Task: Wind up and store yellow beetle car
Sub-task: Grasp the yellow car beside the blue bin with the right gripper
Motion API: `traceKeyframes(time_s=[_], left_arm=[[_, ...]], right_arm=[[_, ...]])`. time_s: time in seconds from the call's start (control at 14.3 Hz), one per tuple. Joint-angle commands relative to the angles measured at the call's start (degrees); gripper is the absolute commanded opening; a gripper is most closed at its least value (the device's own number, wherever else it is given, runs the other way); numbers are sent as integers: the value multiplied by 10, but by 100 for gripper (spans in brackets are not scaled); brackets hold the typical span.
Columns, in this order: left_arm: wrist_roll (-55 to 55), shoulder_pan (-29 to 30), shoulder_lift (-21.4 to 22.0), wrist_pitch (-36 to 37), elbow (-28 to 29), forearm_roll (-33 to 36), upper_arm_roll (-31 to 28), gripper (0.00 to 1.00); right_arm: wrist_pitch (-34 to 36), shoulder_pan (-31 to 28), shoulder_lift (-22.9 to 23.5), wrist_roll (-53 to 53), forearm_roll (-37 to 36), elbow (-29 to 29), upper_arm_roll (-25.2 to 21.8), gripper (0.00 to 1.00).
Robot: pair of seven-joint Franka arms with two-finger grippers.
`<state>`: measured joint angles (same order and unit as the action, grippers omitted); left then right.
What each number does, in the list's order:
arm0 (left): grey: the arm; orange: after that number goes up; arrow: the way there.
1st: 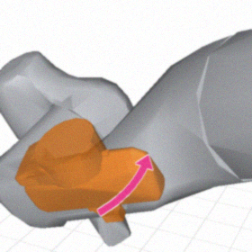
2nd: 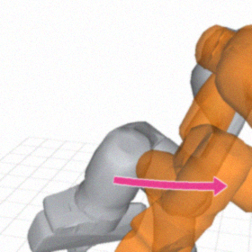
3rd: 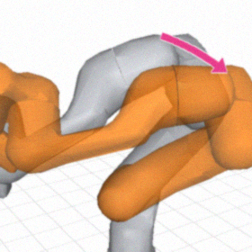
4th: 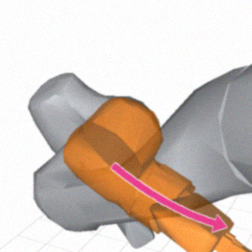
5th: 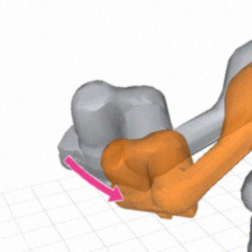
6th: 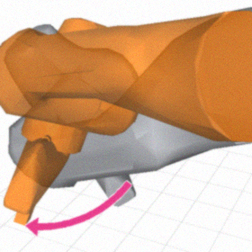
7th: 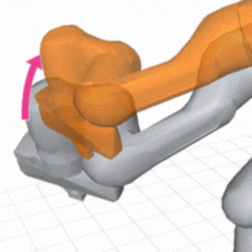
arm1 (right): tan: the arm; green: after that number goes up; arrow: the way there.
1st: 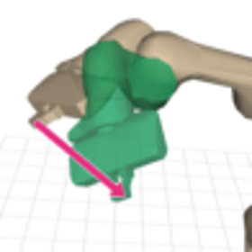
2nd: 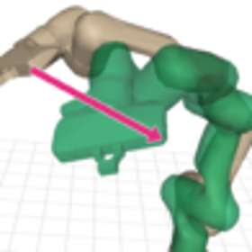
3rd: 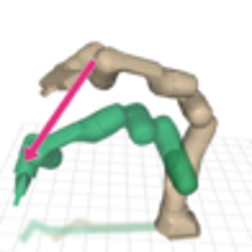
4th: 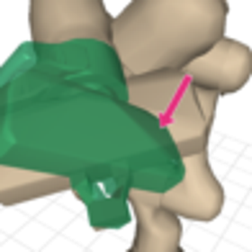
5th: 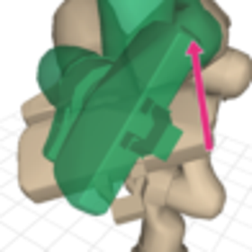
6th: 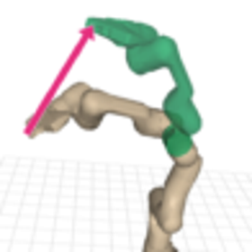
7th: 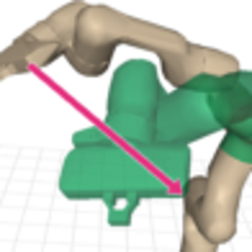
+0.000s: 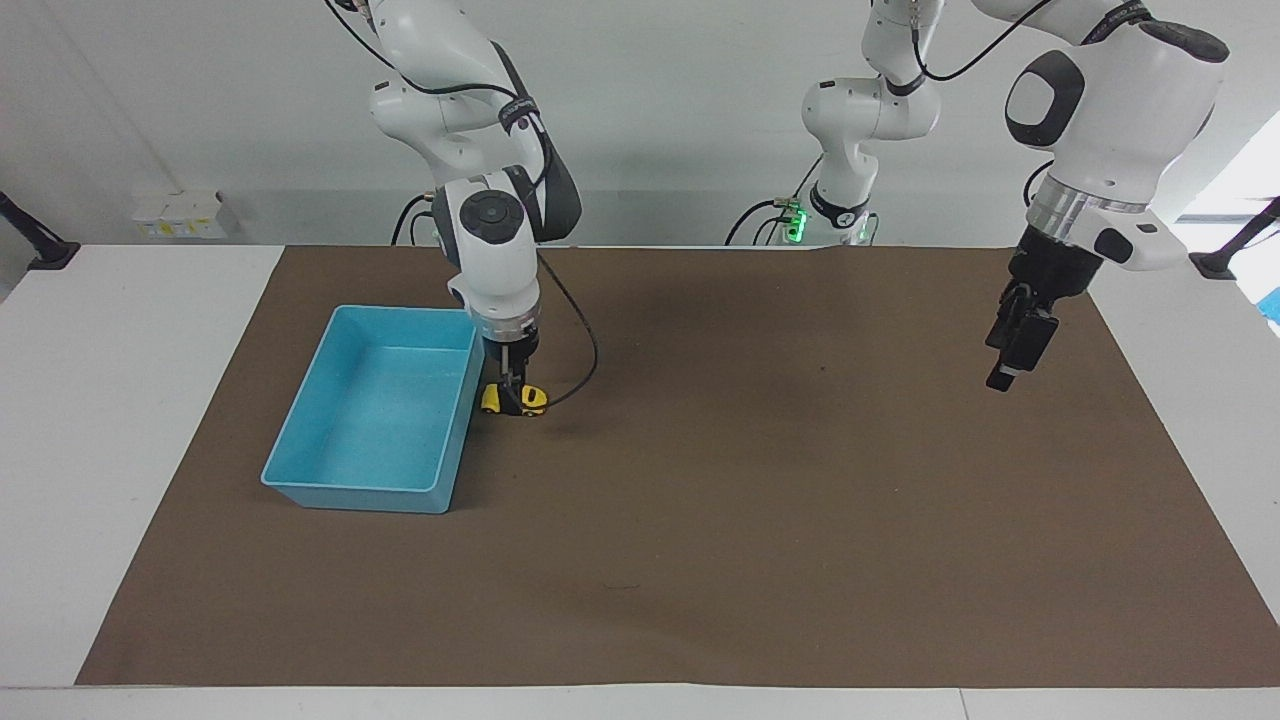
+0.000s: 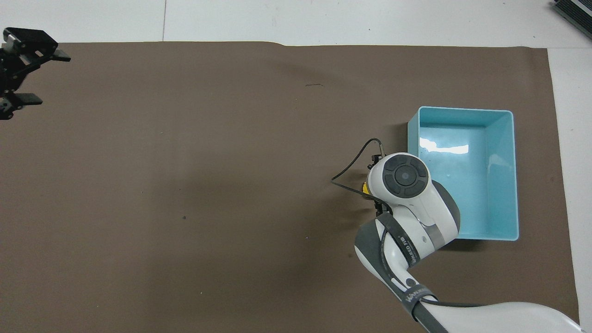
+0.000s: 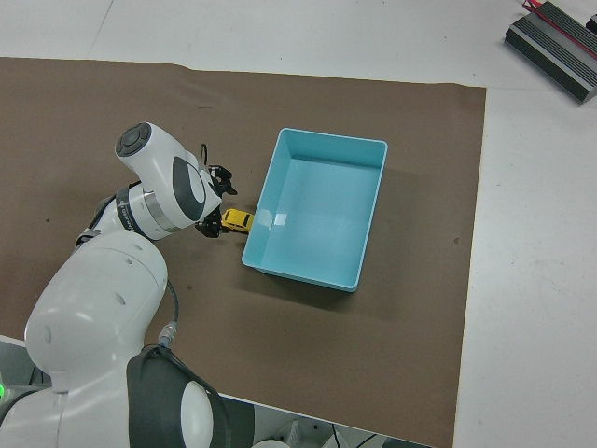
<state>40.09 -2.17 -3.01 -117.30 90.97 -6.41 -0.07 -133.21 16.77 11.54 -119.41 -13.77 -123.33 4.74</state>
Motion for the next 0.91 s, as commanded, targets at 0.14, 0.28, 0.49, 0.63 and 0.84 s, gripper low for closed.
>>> traceKeyframes(time_s=[0.14,0.28,0.49,0.63,0.84], left_arm=[[-196,10,9,70,-9,7,7,100],[-246,11,14,117,-8,7,8,100],[-266,11,24,191,-7,9,8,100],[-274,10,30,222,-4,25,9,100],[-324,11,37,247,1,27,8,100]], right_arm=[[-46,-11,8,-36,-32,-29,3,100],[-47,-11,7,-33,-32,-31,2,84],[-35,-14,6,-26,-60,-29,2,2],[-6,-8,6,-26,-70,-17,2,0],[53,16,6,-27,-79,31,3,0]])
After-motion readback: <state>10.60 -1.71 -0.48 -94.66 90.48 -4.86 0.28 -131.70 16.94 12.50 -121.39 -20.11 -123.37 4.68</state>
